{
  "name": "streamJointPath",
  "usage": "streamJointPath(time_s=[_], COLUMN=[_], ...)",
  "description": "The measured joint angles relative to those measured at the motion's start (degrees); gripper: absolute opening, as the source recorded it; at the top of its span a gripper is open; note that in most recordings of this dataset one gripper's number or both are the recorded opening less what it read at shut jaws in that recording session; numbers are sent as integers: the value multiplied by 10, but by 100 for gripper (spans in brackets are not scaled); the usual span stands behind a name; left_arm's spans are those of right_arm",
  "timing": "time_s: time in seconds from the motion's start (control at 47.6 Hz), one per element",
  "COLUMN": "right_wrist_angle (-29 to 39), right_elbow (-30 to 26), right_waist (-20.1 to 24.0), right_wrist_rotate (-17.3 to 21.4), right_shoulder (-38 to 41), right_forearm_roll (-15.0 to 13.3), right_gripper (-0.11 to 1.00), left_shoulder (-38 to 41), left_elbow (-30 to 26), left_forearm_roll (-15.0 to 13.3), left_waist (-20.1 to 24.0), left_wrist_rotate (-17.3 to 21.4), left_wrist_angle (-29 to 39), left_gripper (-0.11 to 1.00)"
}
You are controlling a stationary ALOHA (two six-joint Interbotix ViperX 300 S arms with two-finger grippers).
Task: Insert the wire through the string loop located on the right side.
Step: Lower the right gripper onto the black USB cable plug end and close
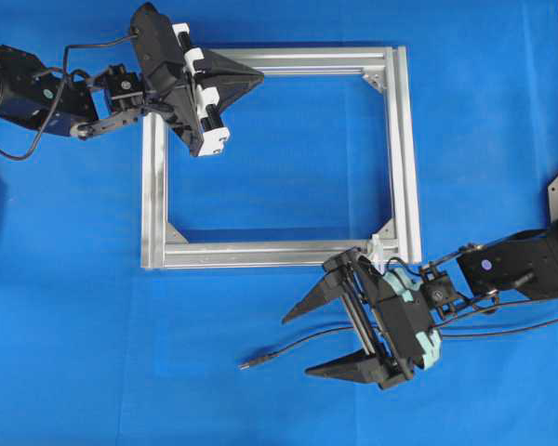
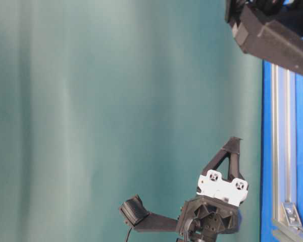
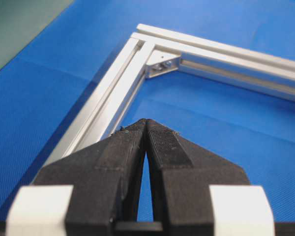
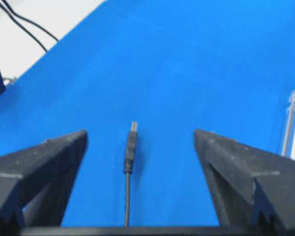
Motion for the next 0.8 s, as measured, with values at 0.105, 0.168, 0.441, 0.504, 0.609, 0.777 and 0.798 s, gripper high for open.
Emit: streamJointPath(time_s=[0.105,0.168,0.441,0.504,0.609,0.777,0.798], right_wrist_angle=[0,0,-9,-12,-16,-17,-17], right_elbow=[-9,-17,-38,-39,-40,-39,-40], right_waist=[1,4,8,9,10,11,11], right_wrist_rotate=[2,6,37,37,37,37,37], right_shoulder=[16,35,124,128,128,128,128], right_forearm_roll=[11,18,43,45,45,45,45], right_gripper=[81,82,82,82,81,60,54], left_shoulder=[-1,-1,-1,-1,-1,-1,-1], left_elbow=[0,0,-1,-1,-1,0,-1], left_forearm_roll=[0,0,0,0,0,0,0], left_waist=[0,0,0,0,0,0,0], left_wrist_rotate=[0,0,0,0,0,0,-1], left_wrist_angle=[4,5,10,11,11,11,11], left_gripper=[0,0,0,0,0,0,0])
